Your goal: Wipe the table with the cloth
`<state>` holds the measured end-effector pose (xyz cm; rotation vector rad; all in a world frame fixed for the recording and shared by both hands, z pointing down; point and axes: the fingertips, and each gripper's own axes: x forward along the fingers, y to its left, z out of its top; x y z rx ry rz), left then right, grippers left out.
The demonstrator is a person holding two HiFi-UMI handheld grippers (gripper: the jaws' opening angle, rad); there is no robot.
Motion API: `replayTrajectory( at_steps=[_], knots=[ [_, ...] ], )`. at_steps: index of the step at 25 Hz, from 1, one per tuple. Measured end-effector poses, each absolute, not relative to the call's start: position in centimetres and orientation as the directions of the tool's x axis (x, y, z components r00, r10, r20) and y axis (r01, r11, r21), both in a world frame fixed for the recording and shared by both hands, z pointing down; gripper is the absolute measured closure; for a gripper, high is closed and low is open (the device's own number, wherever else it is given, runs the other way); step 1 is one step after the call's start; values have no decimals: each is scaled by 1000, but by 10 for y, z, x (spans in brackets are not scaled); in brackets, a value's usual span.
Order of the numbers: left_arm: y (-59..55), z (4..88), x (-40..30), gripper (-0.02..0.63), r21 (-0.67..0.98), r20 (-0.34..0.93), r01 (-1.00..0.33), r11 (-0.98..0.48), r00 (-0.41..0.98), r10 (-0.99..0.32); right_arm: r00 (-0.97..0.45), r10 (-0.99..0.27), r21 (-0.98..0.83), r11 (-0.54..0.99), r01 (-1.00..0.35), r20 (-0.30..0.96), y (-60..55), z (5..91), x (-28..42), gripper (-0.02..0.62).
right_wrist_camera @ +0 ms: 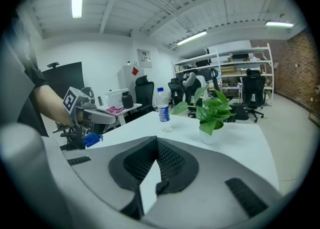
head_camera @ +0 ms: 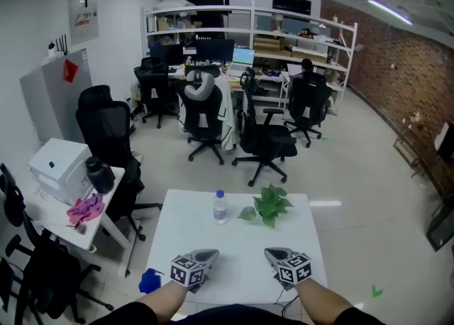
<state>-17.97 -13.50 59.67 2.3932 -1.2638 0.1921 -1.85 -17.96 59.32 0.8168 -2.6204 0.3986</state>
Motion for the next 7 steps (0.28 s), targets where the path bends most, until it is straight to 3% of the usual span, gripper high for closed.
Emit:
replayTrajectory(
  at_steps=[7],
  knots=[
    [-140,599,-182,606,309,323,-814,-492,576,-751,-763,-482,-147,797,-586,430,-186,593,-24,582]
  ],
)
